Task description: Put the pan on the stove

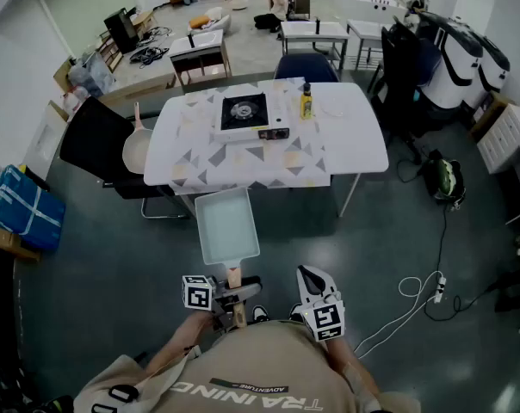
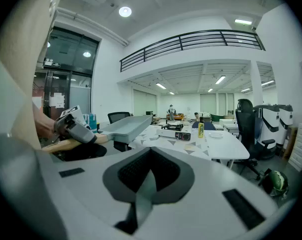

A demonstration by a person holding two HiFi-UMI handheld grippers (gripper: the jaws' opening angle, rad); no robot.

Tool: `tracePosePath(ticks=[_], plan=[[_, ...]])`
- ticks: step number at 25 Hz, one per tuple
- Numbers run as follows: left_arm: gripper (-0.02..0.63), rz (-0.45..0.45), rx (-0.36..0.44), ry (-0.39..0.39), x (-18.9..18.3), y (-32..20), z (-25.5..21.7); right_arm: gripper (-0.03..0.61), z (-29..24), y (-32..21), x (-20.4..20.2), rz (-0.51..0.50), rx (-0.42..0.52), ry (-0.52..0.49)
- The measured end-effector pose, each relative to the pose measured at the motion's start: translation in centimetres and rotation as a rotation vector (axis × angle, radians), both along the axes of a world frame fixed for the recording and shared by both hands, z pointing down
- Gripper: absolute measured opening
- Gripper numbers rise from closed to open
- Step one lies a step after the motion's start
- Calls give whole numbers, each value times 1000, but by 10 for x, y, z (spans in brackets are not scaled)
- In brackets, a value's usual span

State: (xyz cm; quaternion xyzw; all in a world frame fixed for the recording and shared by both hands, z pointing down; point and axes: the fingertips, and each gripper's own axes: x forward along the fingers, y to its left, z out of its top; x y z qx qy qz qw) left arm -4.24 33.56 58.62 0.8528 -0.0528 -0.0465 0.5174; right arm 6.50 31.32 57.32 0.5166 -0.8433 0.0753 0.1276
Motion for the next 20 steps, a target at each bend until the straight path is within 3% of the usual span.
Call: tracePosePath(ticks=[5, 11, 15, 20], plan=[[160, 8, 35, -7, -17, -3, 20, 3, 6, 2, -16, 10, 15, 7], [160, 10, -9, 12, -26, 2, 18, 3, 2, 10, -28, 33, 0, 7], [160, 37, 29, -10, -32, 6, 25, 3, -3, 5, -31, 57, 26, 1], [160, 41, -6, -3, -33, 2, 33, 3, 12, 2, -31, 56, -16, 6]])
